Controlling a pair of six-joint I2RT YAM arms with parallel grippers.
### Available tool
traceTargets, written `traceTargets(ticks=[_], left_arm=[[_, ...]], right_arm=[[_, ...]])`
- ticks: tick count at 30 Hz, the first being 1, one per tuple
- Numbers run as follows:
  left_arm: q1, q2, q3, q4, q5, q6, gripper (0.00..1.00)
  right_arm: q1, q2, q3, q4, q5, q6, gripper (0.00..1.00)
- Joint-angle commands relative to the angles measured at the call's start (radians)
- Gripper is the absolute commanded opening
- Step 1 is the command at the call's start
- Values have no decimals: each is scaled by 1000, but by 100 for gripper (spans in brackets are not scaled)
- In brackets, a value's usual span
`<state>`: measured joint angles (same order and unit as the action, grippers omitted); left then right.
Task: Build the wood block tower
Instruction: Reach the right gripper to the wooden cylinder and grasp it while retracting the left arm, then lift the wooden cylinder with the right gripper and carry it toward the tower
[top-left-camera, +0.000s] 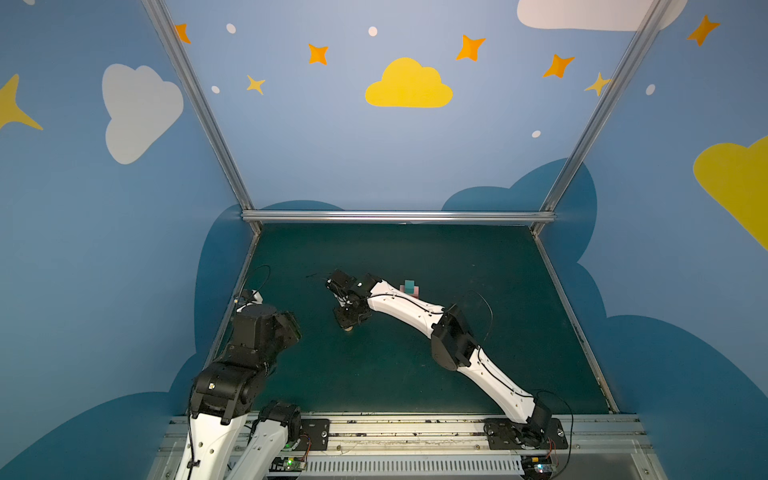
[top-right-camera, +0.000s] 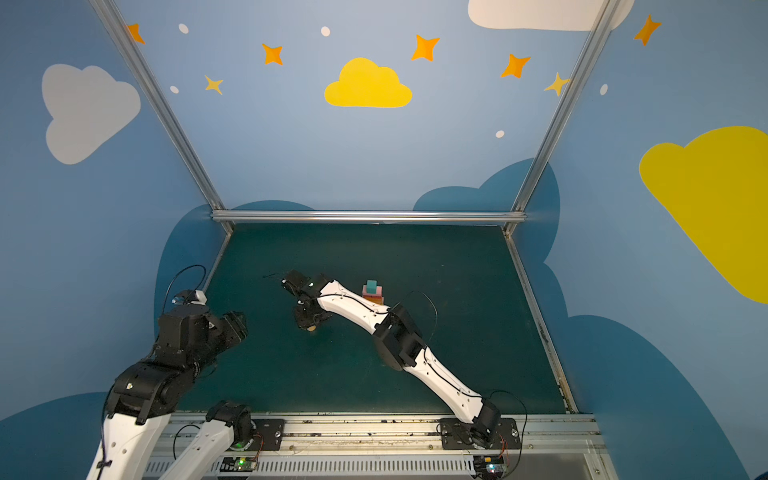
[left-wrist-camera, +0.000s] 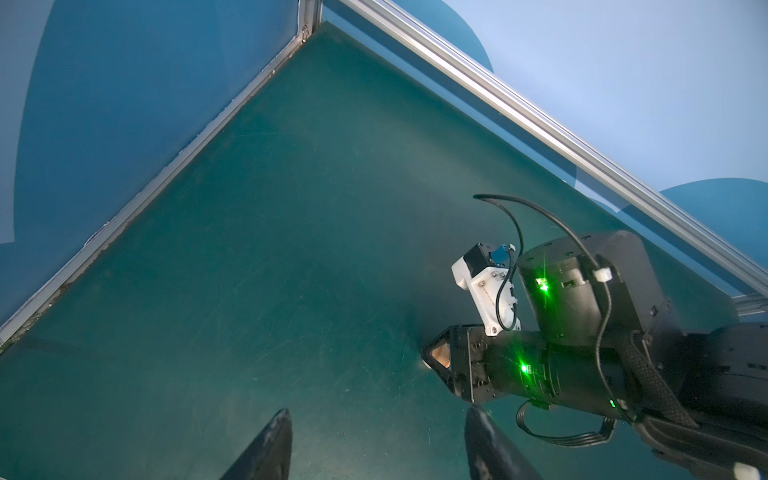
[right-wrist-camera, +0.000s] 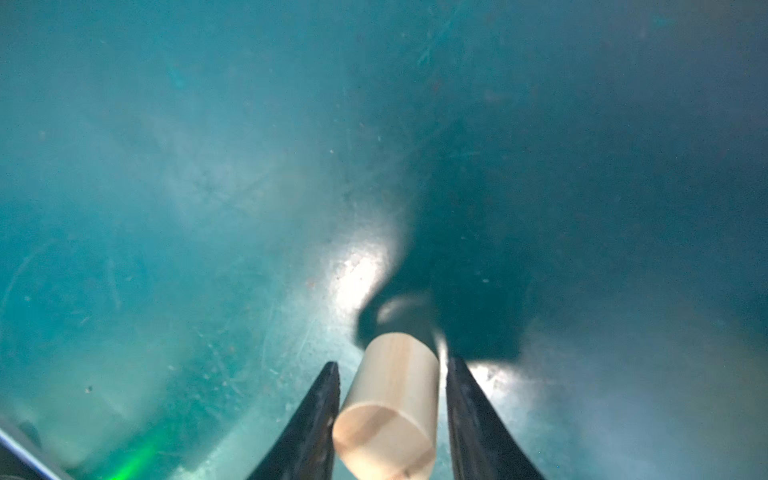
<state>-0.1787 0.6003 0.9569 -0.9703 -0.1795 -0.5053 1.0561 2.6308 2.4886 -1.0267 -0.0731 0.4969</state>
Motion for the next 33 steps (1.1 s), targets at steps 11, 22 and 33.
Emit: traceTargets(ticks=[11, 22, 33], left_arm=[[4, -7, -19, 28, 35, 5, 64], [4, -7, -23, 33, 40, 3, 64], [3, 1, -24, 42, 47, 5, 64]], right_arm=[[15, -49, 21, -124, 97, -35, 40], [21, -76, 15, -108, 134, -35, 45], [22, -78, 15, -94, 127, -32, 42]])
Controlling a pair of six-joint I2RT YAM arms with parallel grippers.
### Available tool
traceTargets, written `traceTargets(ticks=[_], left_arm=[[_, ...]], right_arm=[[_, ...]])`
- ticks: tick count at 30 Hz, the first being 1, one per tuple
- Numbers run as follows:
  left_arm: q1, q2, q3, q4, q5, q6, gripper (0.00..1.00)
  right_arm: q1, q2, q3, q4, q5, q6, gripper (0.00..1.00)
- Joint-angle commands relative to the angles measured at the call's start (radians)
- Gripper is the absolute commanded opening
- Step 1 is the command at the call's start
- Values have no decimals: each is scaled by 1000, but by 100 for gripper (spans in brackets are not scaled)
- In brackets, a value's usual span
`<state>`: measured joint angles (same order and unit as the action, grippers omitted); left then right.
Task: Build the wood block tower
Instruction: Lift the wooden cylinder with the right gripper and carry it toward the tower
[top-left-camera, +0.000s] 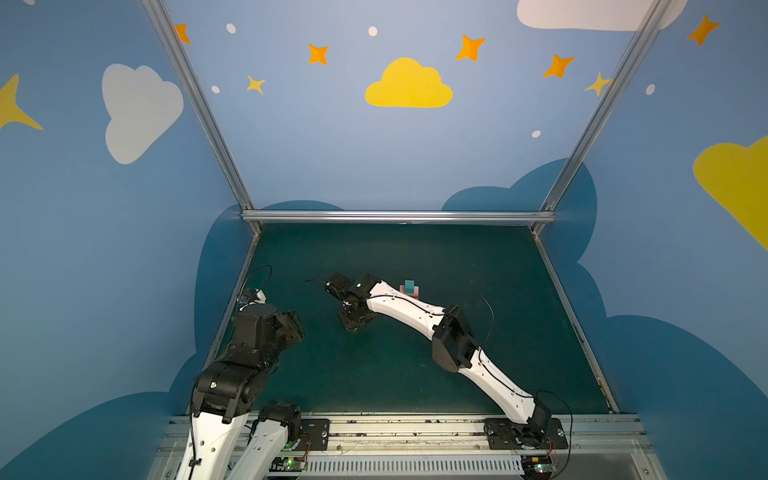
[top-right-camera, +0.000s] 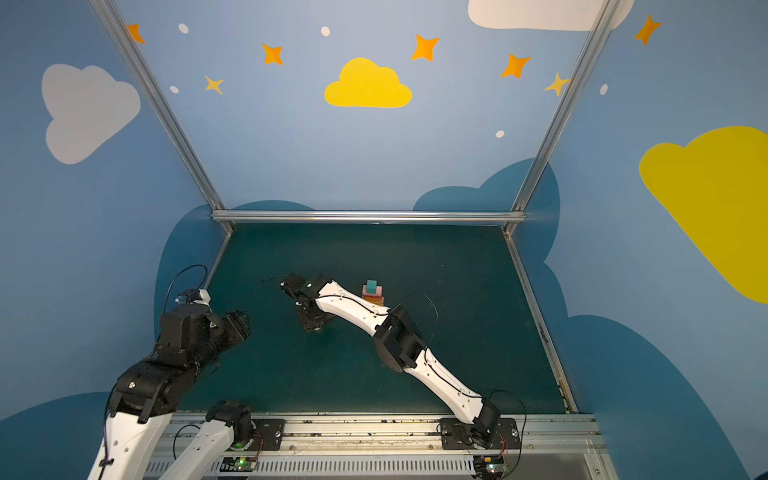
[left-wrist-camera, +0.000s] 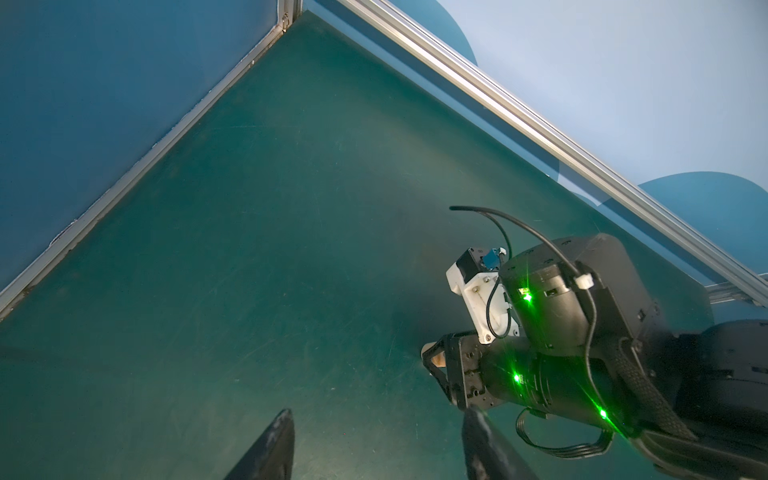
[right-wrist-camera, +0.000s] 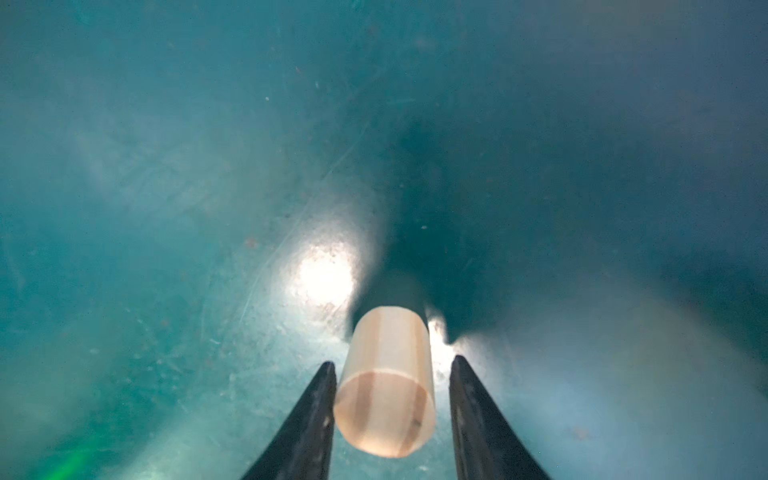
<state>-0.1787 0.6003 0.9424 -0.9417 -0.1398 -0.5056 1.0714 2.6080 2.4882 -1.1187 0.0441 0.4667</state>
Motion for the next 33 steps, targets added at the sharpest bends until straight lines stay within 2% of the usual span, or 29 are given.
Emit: traceTargets(ticks=[1, 16, 28, 33], left_arm=[[3, 1, -10, 15, 8, 5, 64], [4, 12, -14, 21, 13, 8, 64], [4, 10, -16, 21, 12, 9, 64], [4, 9, -16, 26, 19, 7, 63]], right_arm=[[7, -55, 16, -1, 8, -2, 42], [5, -42, 17, 5, -7, -1, 37], [5, -49, 17, -2, -2, -1, 22], [5, -84, 17, -23, 16, -13, 11]])
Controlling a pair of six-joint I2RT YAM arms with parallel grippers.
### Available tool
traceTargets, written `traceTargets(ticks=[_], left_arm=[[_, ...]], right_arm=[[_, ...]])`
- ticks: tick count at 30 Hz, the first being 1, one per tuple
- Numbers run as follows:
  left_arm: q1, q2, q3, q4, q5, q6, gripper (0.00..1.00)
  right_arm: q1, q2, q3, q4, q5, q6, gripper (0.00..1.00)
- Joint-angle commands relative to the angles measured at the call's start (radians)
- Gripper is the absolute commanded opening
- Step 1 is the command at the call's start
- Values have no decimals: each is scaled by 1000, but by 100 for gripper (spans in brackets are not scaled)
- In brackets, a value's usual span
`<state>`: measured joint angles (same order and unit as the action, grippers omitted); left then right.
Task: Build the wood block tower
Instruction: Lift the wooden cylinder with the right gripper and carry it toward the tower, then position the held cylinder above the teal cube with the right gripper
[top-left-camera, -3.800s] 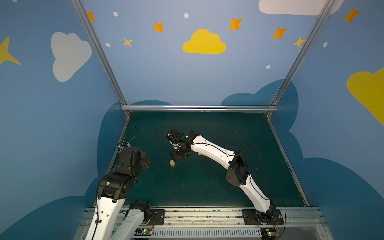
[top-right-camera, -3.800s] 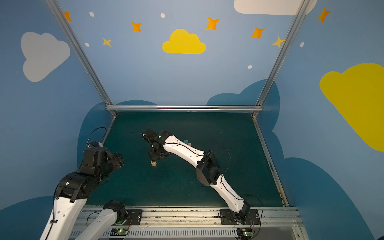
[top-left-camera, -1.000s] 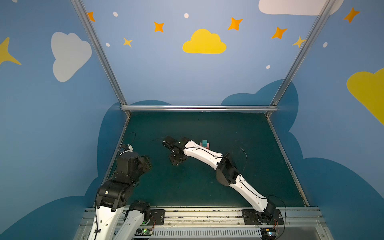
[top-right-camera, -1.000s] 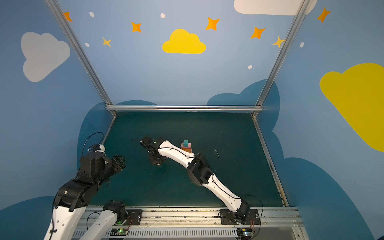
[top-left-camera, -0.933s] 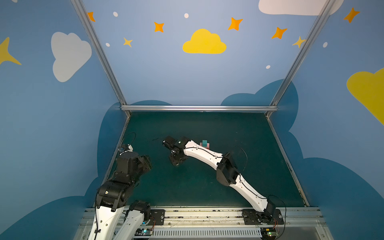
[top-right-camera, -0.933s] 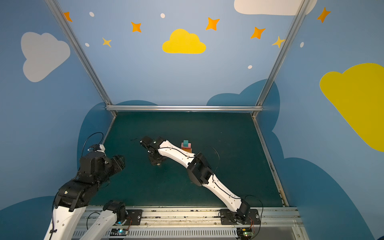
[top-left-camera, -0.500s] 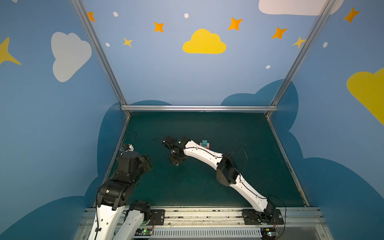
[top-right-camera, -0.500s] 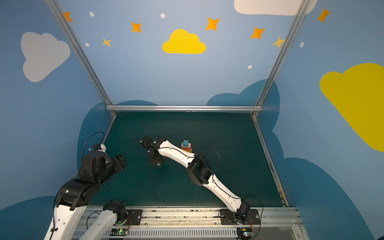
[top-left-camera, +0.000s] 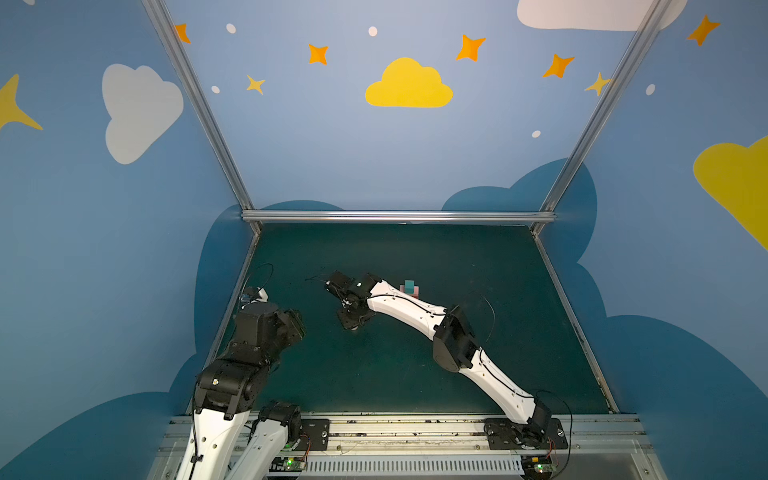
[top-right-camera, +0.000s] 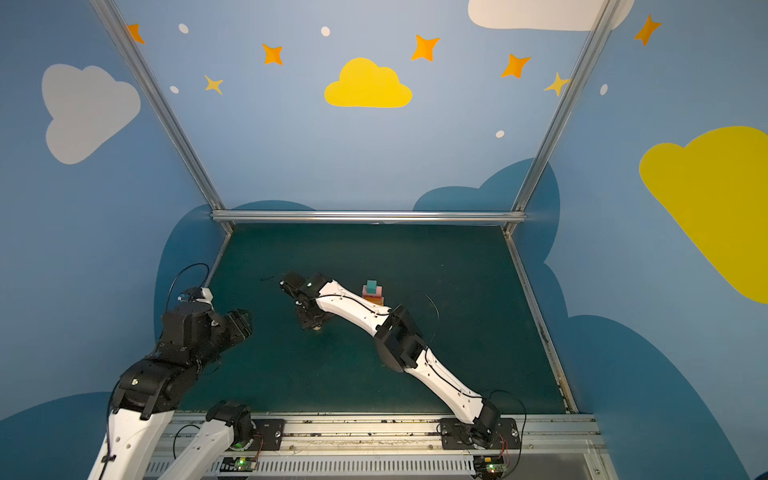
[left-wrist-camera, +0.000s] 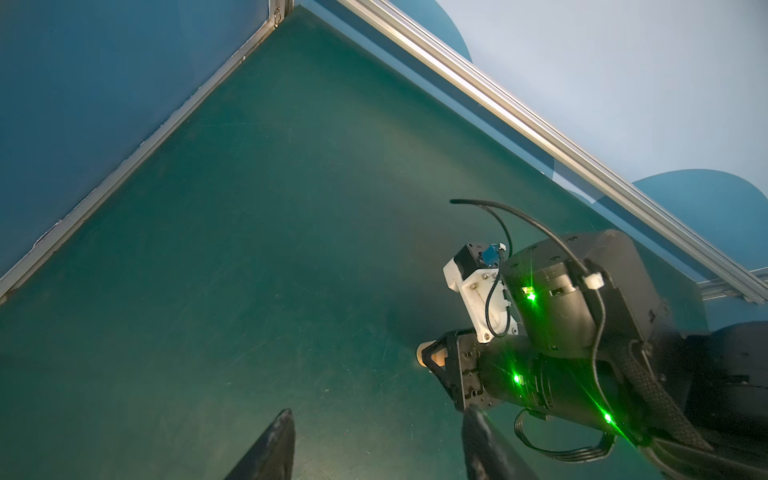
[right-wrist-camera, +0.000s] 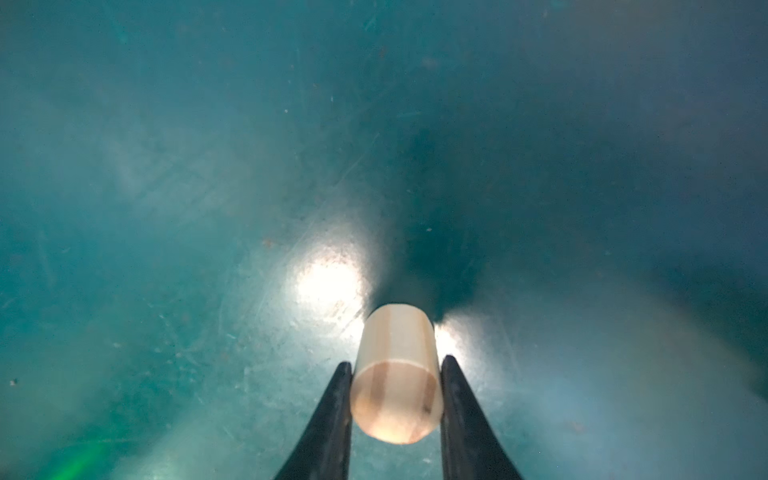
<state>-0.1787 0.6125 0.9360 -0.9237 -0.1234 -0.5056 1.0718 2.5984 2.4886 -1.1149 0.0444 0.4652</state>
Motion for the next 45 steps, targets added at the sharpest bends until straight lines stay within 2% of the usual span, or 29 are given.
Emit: traceTargets(ticks=[1, 11, 22, 34, 45], left_arm=[[4, -3, -9, 11, 5, 8, 63], [4, 9, -16, 44, 42, 4, 62], [4, 33, -36, 90, 81, -19, 60], [4, 82, -56, 150, 145, -28, 60], [4, 144, -66, 198, 176, -23, 59]], right_arm=[[5, -86, 15, -29, 10, -13, 10], [-3, -200, 13, -51, 22, -41, 1], [-51, -337, -59, -75, 28, -72, 0], [-118, -468, -60, -147, 9, -149, 0], [-194, -500, -34, -281, 55, -225, 0]])
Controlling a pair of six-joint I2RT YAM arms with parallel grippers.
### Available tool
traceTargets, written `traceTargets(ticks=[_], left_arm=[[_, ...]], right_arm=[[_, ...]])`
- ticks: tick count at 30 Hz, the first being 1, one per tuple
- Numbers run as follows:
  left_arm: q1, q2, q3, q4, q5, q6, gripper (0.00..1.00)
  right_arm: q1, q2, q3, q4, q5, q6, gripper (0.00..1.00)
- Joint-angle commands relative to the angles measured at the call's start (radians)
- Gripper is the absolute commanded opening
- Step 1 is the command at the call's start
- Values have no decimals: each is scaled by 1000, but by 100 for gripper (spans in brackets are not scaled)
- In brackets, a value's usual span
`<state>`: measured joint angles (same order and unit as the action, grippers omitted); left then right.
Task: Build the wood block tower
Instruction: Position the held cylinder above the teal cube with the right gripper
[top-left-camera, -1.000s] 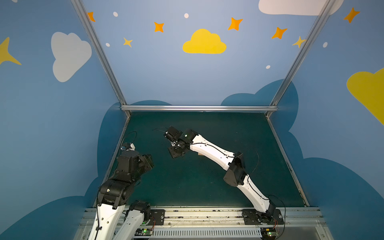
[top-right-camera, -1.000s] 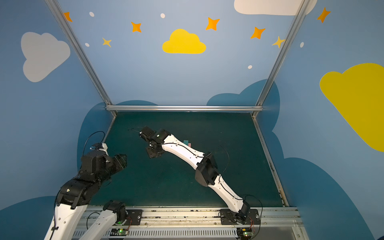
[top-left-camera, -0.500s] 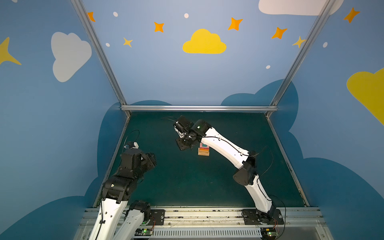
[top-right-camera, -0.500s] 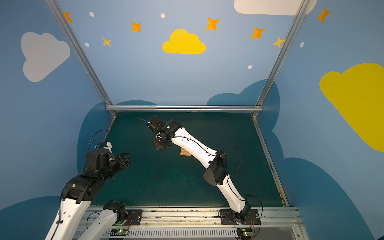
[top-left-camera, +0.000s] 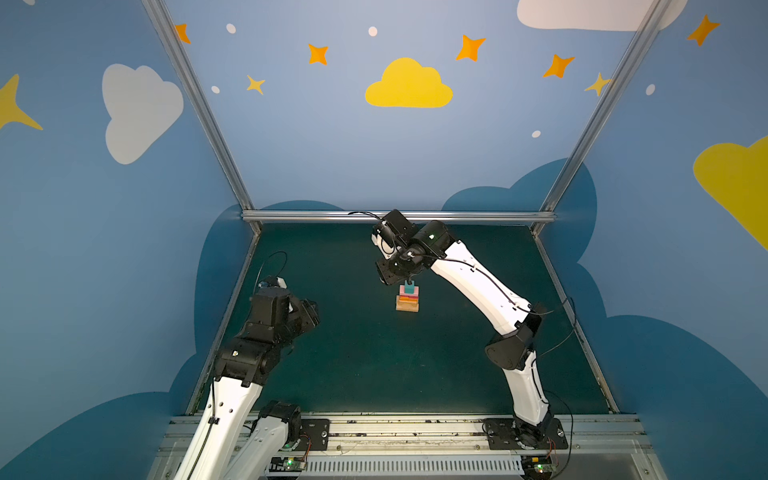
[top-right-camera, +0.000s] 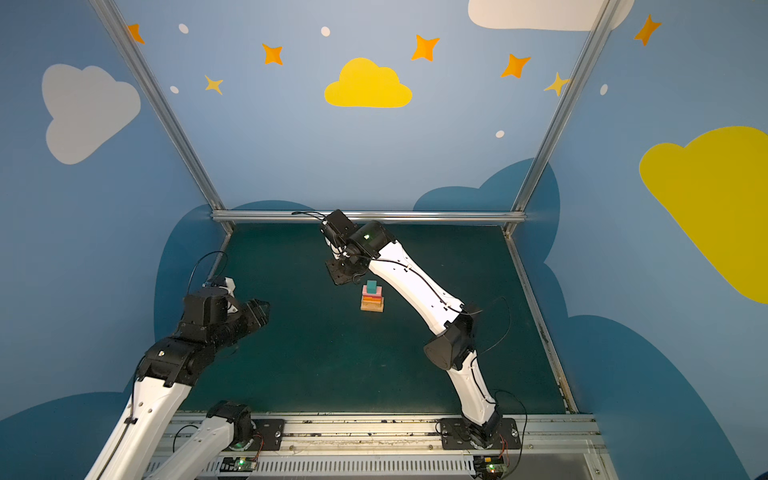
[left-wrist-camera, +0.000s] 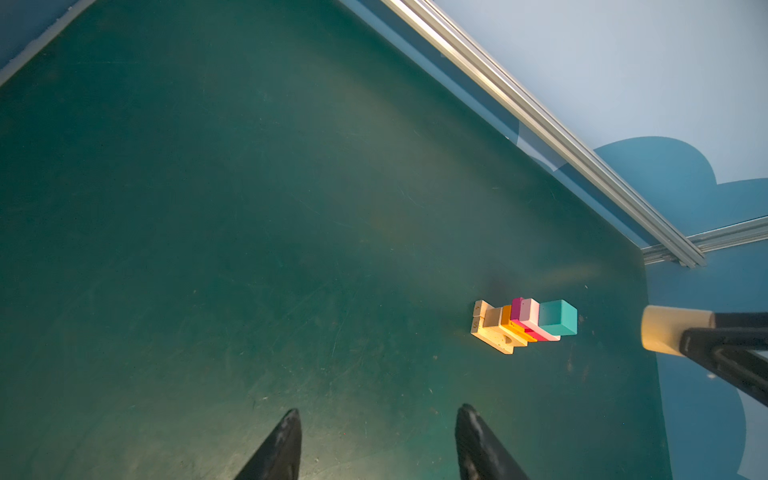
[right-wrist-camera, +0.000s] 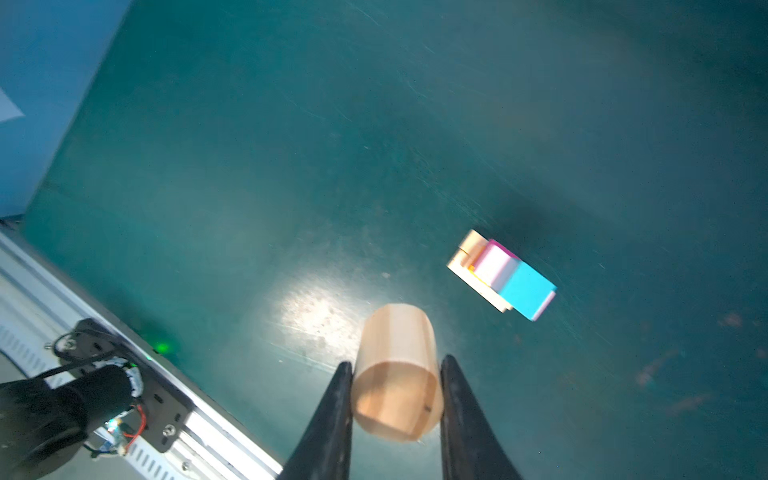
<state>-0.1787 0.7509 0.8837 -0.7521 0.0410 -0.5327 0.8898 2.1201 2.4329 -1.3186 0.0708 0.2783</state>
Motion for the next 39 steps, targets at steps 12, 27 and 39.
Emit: traceTargets(ticks=[12, 27, 39], left_arm=[[3, 73, -18, 65, 36, 20, 59], [4, 106, -29, 75, 25, 39, 59], [4, 127, -31, 79, 20, 47, 59]], right_arm=[[-57, 21, 24, -151, 57, -89, 0], [-117, 89, 24, -156, 25, -93, 0], [-144, 123, 30, -152, -2, -90, 0]])
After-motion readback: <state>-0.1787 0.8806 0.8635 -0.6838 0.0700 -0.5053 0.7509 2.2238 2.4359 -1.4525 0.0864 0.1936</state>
